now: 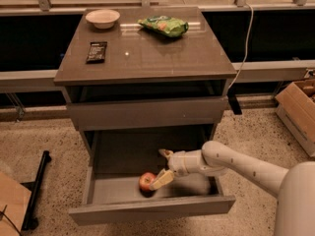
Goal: Pick apple from middle drawer and place on counter
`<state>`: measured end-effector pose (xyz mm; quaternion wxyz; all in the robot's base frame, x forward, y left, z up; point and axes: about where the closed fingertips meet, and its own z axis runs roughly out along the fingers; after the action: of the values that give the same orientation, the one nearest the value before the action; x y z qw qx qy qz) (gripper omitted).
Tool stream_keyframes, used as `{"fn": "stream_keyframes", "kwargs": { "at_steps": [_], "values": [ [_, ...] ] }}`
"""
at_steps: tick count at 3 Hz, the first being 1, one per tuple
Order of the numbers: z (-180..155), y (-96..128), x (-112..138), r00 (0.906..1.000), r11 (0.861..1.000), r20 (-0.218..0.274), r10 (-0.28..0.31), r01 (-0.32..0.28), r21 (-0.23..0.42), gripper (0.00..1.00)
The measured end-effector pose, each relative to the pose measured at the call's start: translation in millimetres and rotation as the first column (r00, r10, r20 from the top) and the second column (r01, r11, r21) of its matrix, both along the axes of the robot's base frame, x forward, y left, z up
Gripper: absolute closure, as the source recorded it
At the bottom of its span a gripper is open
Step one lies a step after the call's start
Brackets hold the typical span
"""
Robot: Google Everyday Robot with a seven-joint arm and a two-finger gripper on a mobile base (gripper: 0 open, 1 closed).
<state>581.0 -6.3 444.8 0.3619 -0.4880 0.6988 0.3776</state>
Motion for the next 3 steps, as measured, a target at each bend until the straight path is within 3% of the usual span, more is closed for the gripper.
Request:
{"fn": "stream_keyframes", "kwargs": {
  "at_steps": [2,3],
  "values": [
    [-38.6,50.1,-6.3,0.9982,0.999,-0.06,-0.006,0.009,0.05,0.0],
    [-48.6,60.6,-13.3,0.9959,0.998,-0.088,-0.02,0.026,0.063,0.26]
  ]
}}
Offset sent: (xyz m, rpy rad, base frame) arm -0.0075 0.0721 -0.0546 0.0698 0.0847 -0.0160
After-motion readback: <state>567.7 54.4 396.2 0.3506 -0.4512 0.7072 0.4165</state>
